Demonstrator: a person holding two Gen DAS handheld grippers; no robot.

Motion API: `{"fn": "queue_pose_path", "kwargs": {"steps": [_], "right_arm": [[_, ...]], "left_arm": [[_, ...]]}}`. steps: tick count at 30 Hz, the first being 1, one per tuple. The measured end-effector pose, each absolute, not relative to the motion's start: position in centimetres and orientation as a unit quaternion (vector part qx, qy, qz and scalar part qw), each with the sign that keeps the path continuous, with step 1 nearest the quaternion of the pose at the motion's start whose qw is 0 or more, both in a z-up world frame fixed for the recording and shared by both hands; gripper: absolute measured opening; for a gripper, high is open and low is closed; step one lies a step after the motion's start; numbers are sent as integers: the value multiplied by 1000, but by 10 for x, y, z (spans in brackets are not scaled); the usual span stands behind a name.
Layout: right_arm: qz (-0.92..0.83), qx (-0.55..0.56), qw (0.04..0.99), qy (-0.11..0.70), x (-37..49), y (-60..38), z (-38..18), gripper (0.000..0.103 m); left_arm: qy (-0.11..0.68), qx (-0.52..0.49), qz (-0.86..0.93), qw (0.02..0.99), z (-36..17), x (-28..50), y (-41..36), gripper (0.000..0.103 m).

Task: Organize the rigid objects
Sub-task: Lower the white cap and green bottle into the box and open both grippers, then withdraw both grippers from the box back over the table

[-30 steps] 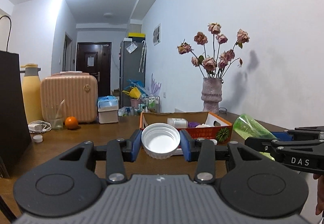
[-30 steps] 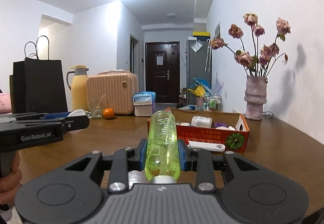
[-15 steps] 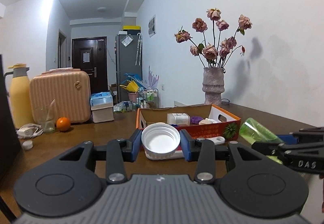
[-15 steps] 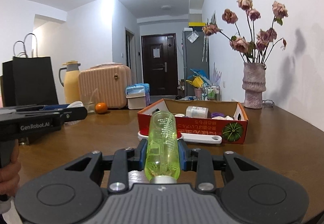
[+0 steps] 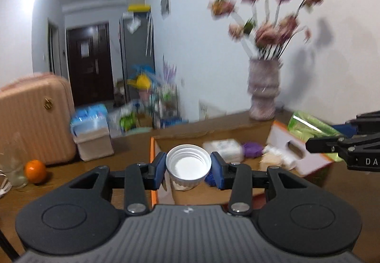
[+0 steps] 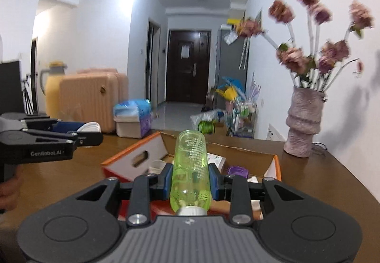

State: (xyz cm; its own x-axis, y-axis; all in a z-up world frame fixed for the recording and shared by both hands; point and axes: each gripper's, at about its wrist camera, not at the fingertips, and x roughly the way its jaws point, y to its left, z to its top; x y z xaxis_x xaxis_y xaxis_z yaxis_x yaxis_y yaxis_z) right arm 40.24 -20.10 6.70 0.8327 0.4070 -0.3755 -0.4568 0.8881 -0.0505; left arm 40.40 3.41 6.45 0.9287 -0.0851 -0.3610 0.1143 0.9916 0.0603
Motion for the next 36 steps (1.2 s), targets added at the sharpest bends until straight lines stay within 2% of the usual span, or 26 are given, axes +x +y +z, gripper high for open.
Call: {"fn": "queue_pose_path", "kwargs": {"steps": [6,10,15,20,22,23,24,25,31,36], "right_arm": [[217,-113,937,250,504,-169,36,30],[202,-150,919,302,550,-150,7,30],[195,-186,905,330,569,-140,-6,30],[188,-234,890,343,579,-129,-8,27],[192,-220,895,336,578,-134,-3,32],[195,-211,899,330,576,-137,1,40],[199,-204,903,323,575,-140,4,50],[201,-198,906,315,571,-143,9,53],[199,-169,924,280,536,-159,48,54],[209,-134,937,247,478,-177,79,59]], "left_arm": [[269,36,-61,960,34,493,46,41],[309,61,-63,947,13,524,44,41],[332,104,-92,933,0,536,37,43],[345,96,-100,928,-1,543,36,47],[339,91,-96,931,4,539,37,55],[333,90,-95,934,8,536,37,63],[325,90,-93,937,13,531,37,66],[319,92,-93,939,17,527,39,66],[274,60,-67,958,63,483,56,82],[222,19,-56,973,92,420,70,93]]}}
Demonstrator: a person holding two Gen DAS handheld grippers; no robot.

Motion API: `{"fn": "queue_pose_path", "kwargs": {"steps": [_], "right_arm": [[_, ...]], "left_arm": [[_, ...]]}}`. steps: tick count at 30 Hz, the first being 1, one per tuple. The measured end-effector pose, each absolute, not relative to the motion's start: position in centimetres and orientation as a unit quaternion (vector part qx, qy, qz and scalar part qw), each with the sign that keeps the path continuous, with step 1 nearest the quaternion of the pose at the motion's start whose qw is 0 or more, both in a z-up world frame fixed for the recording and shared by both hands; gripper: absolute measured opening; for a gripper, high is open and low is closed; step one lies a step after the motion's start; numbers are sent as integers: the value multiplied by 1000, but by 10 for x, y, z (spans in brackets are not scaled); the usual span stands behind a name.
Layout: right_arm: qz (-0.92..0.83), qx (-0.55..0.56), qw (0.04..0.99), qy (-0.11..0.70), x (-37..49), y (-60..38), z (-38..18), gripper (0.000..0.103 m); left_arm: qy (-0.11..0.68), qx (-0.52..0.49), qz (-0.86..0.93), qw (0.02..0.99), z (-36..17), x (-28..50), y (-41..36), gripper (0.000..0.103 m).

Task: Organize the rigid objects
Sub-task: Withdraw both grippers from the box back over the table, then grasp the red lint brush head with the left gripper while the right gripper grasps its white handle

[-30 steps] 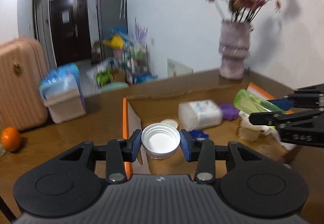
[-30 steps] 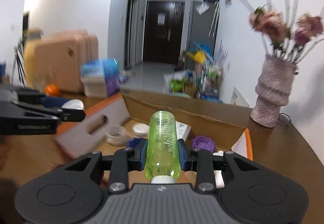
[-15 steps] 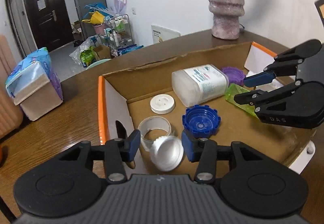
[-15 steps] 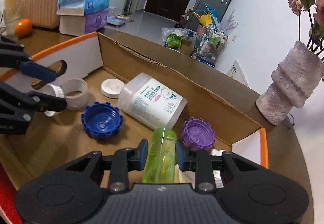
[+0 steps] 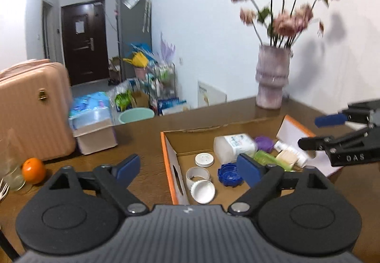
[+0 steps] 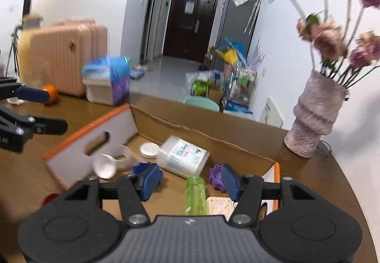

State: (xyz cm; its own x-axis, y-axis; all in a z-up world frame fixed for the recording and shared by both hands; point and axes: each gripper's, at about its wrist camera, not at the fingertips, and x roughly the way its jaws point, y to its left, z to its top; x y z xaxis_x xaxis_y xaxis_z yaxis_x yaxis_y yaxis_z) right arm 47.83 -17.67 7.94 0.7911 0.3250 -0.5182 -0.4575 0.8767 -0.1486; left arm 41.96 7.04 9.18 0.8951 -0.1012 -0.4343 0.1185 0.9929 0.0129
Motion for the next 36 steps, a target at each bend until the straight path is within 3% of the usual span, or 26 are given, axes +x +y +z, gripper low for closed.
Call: {"fn": "queue_pose_path", "kwargs": {"steps": [7,19,36], "right_arm": [[213,-82,952,202,378,-202,85,72],[186,-20,970,152,232,-236,50,80],[158,6,973,167,214,-243,20,80]], "left_arm": [[161,-15,-54,985,102,322,71,103],[122,-5,-60,991,74,205,43,103],[178,-38,-10,983,26,198,59,103]]}}
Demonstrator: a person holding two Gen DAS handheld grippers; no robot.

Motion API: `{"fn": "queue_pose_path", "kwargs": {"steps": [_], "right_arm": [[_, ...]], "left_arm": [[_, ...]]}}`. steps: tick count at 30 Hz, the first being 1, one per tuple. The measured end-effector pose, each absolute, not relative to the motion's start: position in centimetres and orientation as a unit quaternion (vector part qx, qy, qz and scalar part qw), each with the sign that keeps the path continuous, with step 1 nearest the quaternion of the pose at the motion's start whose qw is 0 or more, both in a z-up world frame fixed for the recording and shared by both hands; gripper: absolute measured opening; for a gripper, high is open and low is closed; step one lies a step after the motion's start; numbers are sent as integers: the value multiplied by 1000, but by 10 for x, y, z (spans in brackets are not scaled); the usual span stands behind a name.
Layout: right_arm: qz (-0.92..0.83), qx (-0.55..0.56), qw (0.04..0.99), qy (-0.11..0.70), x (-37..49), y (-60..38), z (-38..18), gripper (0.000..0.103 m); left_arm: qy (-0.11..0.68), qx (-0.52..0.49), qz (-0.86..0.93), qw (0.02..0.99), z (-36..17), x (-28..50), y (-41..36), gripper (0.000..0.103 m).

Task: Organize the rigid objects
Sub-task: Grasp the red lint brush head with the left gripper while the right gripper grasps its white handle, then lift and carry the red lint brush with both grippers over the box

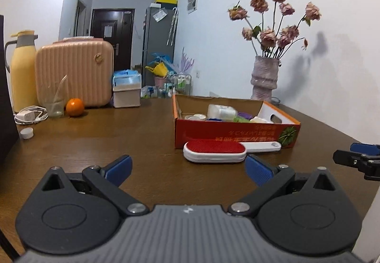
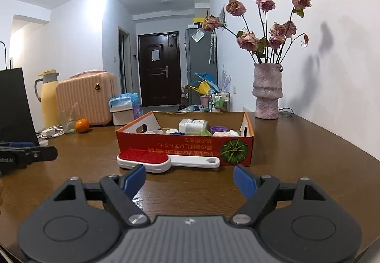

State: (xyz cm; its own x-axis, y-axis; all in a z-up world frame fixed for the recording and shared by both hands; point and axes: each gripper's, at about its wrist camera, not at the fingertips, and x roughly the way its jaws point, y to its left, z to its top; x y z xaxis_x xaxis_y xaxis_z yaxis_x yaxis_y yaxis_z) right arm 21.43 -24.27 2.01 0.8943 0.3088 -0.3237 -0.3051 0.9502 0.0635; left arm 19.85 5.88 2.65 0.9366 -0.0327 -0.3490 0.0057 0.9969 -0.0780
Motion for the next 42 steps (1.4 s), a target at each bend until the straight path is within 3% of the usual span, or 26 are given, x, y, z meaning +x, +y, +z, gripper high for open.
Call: {"fn": "queue_pose_path", "kwargs": {"steps": [4,7,9,17,21,24,30,35,37,38,42], "right_arm": [[154,3,971,182,237,-239,11,78],[149,3,968,200,261,-239,5,67],[149,11,966,211,282,-241,1,59],[148,40,953,260,369,-246,-13,50],[138,57,943,296,408,-249,-23,40],[141,66,937,314,428,-252,-28,27],[147,77,927,337,445,-252,-39,25],[157,117,918,346,450,-261,-45,24],[170,149,907,356,454,-266,-46,13],[167,163,903,359,453,-268,-47,13],[154,117,918,347,426,-259,-42,13]], "left_arm": [[183,-36,-11,982,25,217,61,103],[192,-33,-23,981,24,242,63,102],[201,-25,-25,979,24,264,63,96],[256,-49,-37,965,4,367,67,83],[309,-94,-65,944,-20,397,71,76],[313,-111,-71,941,-24,405,75,73],[327,-156,-96,927,-27,415,82,54],[316,-163,-94,930,-29,412,80,54],[312,-164,-89,932,-27,407,78,53],[312,-160,-87,932,-26,402,76,53],[310,-141,-84,936,-16,373,66,52]]}}
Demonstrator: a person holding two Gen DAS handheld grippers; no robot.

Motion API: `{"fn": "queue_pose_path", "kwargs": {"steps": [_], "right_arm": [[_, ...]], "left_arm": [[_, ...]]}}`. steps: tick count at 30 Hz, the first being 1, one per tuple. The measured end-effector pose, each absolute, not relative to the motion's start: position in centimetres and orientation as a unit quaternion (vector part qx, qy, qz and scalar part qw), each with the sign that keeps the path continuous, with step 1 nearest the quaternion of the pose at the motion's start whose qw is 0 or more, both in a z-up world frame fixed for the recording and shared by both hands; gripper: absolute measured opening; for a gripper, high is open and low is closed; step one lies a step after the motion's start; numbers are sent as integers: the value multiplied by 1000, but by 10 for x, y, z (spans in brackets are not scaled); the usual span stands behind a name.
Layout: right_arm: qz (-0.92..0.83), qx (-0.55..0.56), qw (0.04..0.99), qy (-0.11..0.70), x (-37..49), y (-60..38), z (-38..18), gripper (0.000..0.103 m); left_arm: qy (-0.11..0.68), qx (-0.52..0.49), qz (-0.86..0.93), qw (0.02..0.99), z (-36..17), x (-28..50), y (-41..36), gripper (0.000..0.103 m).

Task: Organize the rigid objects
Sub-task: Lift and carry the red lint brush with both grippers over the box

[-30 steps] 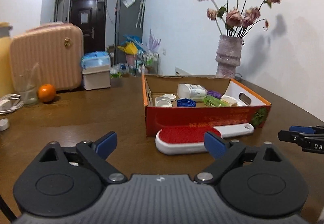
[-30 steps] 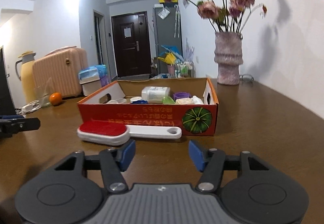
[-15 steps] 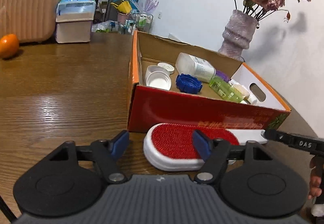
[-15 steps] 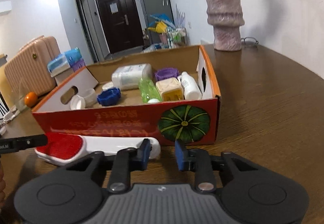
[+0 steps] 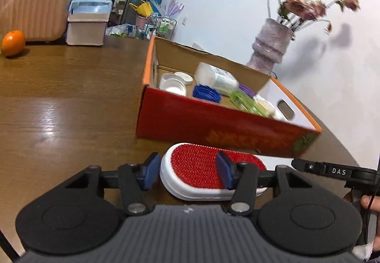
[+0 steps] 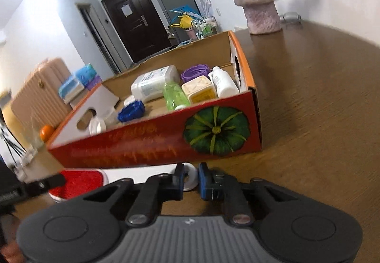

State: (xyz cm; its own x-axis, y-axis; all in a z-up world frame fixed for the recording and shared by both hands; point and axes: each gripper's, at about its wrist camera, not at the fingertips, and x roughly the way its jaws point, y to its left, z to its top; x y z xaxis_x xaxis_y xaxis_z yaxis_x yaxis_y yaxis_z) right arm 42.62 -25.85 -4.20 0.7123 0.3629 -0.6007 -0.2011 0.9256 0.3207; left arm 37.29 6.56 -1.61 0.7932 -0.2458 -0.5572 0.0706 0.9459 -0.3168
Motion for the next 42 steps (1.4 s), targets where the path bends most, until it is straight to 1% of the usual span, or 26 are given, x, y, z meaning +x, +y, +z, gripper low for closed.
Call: {"fn": "queue_pose_path", "kwargs": {"steps": [7,11,18,24,32,42], "right_arm": [[144,101,942,285,340,-266,-15,13],[143,98,956,236,291,-273,1,13],[141,107,969,174,218,-284,14,13],[142,110,975,134,166,-288,21,13],[141,109,978,108,139,-289,34,13],[138,102,980,99,135,-284,42,13]], "left_arm": [[235,-114,-81,962,16,283,44,52],[191,-97,-81,973,33,238,31,52],[124,-75,-78,986,50,167,15,52],[89,-71,-80,990,57,119,10,52],[65,-66,-81,992,69,93,6,52],[54,-68,-80,993,71,90,10,52]]}}
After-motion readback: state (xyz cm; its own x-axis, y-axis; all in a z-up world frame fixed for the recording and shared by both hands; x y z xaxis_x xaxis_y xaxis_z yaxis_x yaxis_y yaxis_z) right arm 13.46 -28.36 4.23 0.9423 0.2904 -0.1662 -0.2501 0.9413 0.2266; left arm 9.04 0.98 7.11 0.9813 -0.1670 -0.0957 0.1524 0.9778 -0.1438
